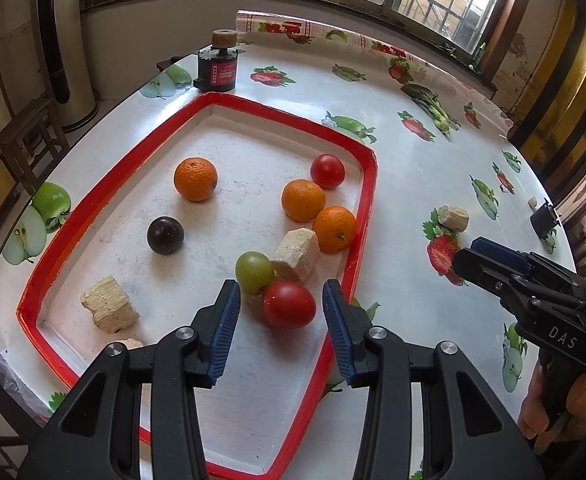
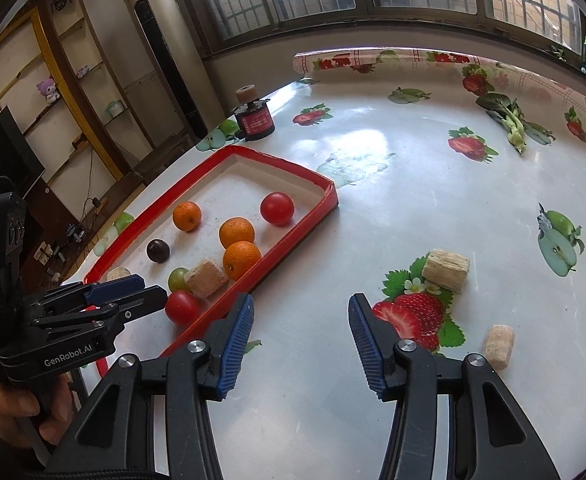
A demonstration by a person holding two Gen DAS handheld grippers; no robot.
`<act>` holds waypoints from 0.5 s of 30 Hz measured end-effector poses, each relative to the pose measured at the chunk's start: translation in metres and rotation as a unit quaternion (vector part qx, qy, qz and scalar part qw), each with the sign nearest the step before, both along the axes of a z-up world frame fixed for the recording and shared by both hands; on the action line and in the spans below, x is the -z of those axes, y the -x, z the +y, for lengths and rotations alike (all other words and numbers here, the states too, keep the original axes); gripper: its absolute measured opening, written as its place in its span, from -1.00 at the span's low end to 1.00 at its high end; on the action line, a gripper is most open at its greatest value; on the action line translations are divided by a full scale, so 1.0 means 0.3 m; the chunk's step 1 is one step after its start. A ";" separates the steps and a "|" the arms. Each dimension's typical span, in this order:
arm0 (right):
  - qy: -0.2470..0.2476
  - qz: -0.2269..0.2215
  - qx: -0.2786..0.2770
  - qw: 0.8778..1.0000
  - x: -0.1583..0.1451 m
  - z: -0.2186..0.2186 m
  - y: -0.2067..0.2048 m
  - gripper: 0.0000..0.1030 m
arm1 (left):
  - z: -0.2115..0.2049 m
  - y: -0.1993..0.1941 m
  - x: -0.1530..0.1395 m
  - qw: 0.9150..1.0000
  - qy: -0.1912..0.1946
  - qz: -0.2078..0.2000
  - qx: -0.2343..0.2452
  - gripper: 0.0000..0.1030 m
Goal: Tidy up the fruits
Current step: 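Withdraw both open tools from the tray toward the beige pieces on the cloth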
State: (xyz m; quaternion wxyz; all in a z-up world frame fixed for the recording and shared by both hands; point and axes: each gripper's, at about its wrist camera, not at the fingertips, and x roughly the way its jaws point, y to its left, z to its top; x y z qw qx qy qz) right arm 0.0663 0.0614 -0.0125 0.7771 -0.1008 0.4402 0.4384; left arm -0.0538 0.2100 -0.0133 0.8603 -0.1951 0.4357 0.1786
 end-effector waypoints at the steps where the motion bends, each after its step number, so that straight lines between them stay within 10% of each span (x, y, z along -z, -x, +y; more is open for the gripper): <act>1: 0.000 0.000 0.004 1.000 0.002 -0.015 -0.003 0.00 | -0.009 -0.003 -0.002 1.000 0.000 -0.001 0.002 -0.21; 15: 0.010 0.013 0.072 0.997 0.060 -0.249 -0.086 0.00 | -0.131 -0.093 -0.012 0.999 0.003 -0.001 0.048 -0.21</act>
